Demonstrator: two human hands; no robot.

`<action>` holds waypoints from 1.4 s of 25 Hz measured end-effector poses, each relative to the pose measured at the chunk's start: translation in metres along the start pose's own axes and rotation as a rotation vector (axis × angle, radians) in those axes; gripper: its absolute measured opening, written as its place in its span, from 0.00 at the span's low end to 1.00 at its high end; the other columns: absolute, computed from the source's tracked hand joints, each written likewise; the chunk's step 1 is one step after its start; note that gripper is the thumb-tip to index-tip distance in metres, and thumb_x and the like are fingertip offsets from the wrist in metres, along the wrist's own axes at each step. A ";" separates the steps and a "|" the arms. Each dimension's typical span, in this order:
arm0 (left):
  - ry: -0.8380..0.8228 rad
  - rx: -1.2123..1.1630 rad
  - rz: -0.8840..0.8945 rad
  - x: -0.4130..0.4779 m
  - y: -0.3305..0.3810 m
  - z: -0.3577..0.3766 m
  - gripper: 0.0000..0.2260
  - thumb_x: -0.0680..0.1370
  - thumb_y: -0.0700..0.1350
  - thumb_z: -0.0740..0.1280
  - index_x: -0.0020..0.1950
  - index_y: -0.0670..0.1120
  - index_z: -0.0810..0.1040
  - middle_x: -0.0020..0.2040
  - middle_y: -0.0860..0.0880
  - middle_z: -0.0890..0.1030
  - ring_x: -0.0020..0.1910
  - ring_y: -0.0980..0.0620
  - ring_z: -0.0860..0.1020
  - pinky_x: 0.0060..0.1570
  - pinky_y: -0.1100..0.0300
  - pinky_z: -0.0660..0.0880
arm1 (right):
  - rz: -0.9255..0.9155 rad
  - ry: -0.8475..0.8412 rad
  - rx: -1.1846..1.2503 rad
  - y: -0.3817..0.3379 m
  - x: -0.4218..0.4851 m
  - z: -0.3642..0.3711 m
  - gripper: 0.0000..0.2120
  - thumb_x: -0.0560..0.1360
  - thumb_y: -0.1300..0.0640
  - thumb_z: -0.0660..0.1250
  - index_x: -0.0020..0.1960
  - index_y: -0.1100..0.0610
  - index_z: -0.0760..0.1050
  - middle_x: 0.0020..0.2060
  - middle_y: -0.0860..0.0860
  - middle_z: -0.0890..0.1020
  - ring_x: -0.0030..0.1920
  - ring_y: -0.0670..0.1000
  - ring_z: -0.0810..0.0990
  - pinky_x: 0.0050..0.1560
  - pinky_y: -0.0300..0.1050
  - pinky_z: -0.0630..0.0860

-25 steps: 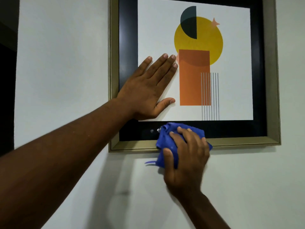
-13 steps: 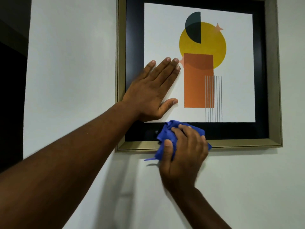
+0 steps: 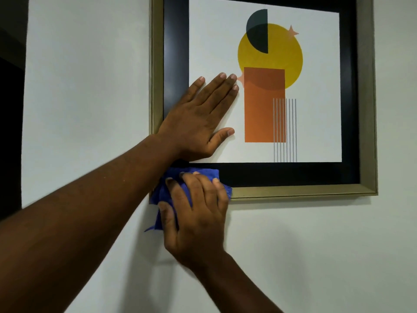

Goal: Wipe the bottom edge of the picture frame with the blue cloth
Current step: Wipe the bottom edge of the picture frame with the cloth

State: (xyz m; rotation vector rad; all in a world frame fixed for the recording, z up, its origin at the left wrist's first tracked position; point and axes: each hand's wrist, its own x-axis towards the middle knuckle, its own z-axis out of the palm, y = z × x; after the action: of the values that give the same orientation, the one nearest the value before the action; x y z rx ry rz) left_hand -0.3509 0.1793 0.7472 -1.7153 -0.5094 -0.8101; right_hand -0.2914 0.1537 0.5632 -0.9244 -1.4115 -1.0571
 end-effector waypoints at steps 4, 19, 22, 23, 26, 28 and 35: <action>-0.008 0.016 0.000 0.000 0.000 0.000 0.34 0.79 0.60 0.47 0.79 0.41 0.48 0.81 0.42 0.50 0.80 0.44 0.48 0.79 0.45 0.49 | -0.097 0.103 0.011 0.036 -0.005 -0.010 0.18 0.78 0.46 0.59 0.60 0.54 0.77 0.59 0.53 0.82 0.63 0.56 0.77 0.68 0.58 0.68; -0.010 -0.388 -0.370 -0.059 0.139 -0.032 0.24 0.77 0.52 0.57 0.69 0.42 0.71 0.65 0.43 0.78 0.66 0.44 0.72 0.67 0.47 0.61 | 0.096 -0.199 0.372 0.136 -0.010 -0.101 0.22 0.74 0.58 0.59 0.68 0.56 0.71 0.68 0.51 0.75 0.72 0.49 0.69 0.74 0.59 0.64; -0.064 -0.373 -0.606 -0.065 0.184 -0.032 0.24 0.76 0.55 0.59 0.68 0.44 0.72 0.58 0.45 0.79 0.57 0.45 0.74 0.58 0.46 0.67 | 0.097 -0.188 0.313 0.139 -0.013 -0.111 0.26 0.73 0.63 0.67 0.70 0.60 0.68 0.71 0.55 0.72 0.73 0.52 0.67 0.72 0.58 0.68; -0.066 -0.407 -0.670 -0.059 0.189 -0.032 0.25 0.76 0.54 0.60 0.70 0.44 0.71 0.59 0.44 0.79 0.57 0.44 0.75 0.57 0.46 0.69 | 0.120 -0.157 0.287 0.140 -0.016 -0.113 0.27 0.73 0.62 0.69 0.70 0.61 0.67 0.71 0.56 0.71 0.73 0.53 0.67 0.72 0.57 0.69; 0.043 -0.619 -0.657 -0.049 0.203 -0.035 0.22 0.75 0.45 0.64 0.68 0.41 0.71 0.57 0.41 0.78 0.54 0.42 0.76 0.54 0.47 0.73 | 0.304 -0.075 0.271 0.146 -0.028 -0.127 0.34 0.70 0.56 0.75 0.72 0.60 0.64 0.73 0.57 0.68 0.74 0.55 0.66 0.73 0.50 0.67; 0.161 -0.810 -0.626 -0.048 0.220 -0.039 0.18 0.74 0.35 0.67 0.64 0.39 0.73 0.55 0.40 0.78 0.52 0.46 0.76 0.52 0.54 0.76 | 0.434 -0.027 0.359 0.150 -0.036 -0.141 0.37 0.69 0.56 0.77 0.73 0.60 0.62 0.73 0.56 0.67 0.73 0.52 0.66 0.73 0.40 0.65; 0.085 -1.407 -1.019 -0.079 0.380 -0.029 0.16 0.73 0.31 0.68 0.58 0.44 0.74 0.54 0.51 0.79 0.50 0.55 0.79 0.47 0.68 0.76 | 1.026 -0.210 0.738 0.203 -0.179 -0.225 0.35 0.72 0.61 0.74 0.73 0.52 0.61 0.55 0.43 0.81 0.57 0.50 0.83 0.53 0.44 0.82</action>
State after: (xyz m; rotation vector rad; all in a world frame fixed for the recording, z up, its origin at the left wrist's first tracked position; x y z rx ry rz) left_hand -0.1476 0.0465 0.4431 -2.6152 -0.8617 -2.3474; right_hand -0.0131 0.0037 0.4093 -1.0002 -1.0965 0.3219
